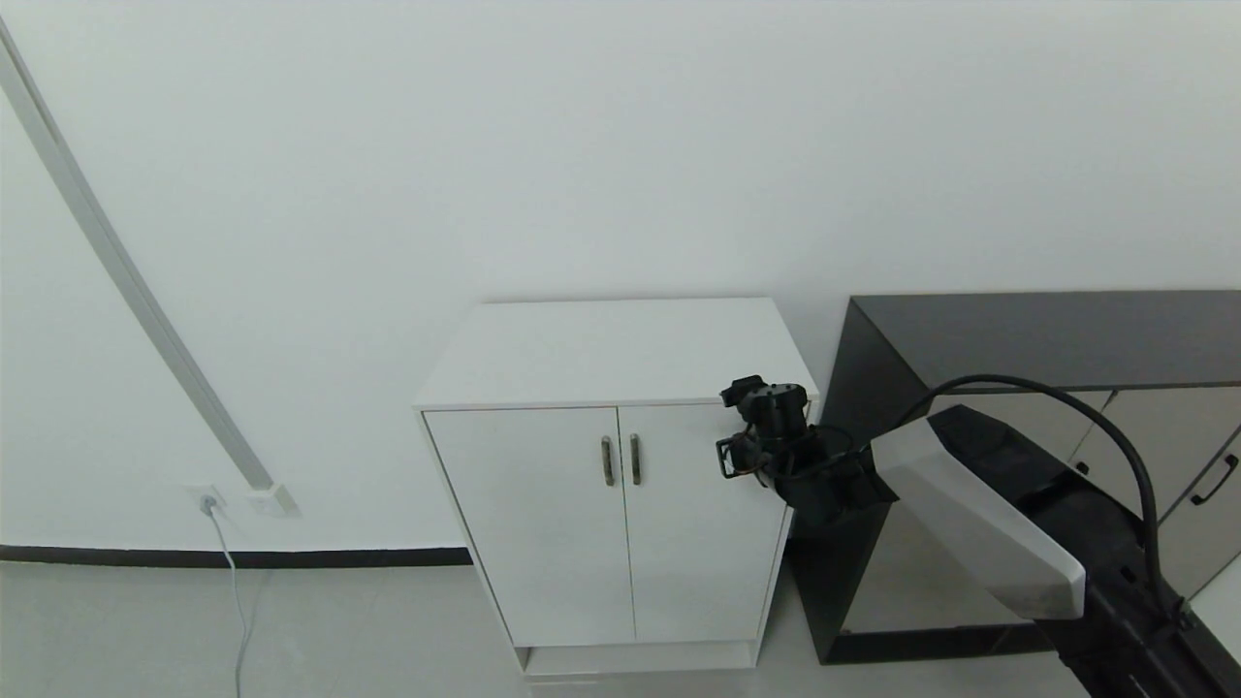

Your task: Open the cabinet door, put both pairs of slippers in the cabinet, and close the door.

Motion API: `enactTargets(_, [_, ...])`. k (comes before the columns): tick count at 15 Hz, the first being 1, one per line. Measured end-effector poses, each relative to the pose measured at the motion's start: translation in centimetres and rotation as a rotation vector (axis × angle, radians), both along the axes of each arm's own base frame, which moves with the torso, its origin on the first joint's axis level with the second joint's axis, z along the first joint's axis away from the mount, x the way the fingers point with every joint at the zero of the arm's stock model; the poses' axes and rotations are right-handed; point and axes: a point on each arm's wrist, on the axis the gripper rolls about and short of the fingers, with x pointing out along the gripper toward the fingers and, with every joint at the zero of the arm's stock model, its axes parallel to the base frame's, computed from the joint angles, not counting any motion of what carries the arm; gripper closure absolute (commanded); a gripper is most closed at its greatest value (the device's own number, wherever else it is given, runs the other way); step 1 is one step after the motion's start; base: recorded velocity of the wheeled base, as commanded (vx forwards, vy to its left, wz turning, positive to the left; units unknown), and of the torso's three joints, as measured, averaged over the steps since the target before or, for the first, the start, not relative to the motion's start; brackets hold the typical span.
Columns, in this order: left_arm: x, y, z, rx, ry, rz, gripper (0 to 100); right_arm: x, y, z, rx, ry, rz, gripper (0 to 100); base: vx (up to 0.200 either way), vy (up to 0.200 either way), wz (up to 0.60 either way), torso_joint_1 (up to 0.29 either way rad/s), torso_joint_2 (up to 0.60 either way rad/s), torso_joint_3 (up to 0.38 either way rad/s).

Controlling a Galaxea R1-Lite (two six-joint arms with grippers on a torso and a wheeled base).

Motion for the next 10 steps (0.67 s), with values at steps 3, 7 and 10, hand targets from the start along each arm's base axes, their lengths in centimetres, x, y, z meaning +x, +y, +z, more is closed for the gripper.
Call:
enactTargets(3, [0.0,0.0,0.0,0.001,0.0,0.0,100,-1.4,-0.5,0.1,0.002,-0.005,0.003,100,0.0,0.0,0.0,0.0,0.0,0.0])
enactTargets(7, [0.0,0.0,0.0,0.001,0.0,0.0,100,-4.8,-2.4,1.4,0.004,-0.001,-0.001,100,0.0,0.0,0.0,0.0,0.0,0.0])
enactTargets(10, [0.0,0.0,0.0,0.001,0.0,0.0,100,-8.4,-5.2,2.9,0.003,0.004,-0.02,100,0.0,0.0,0.0,0.0,0.0,0.0])
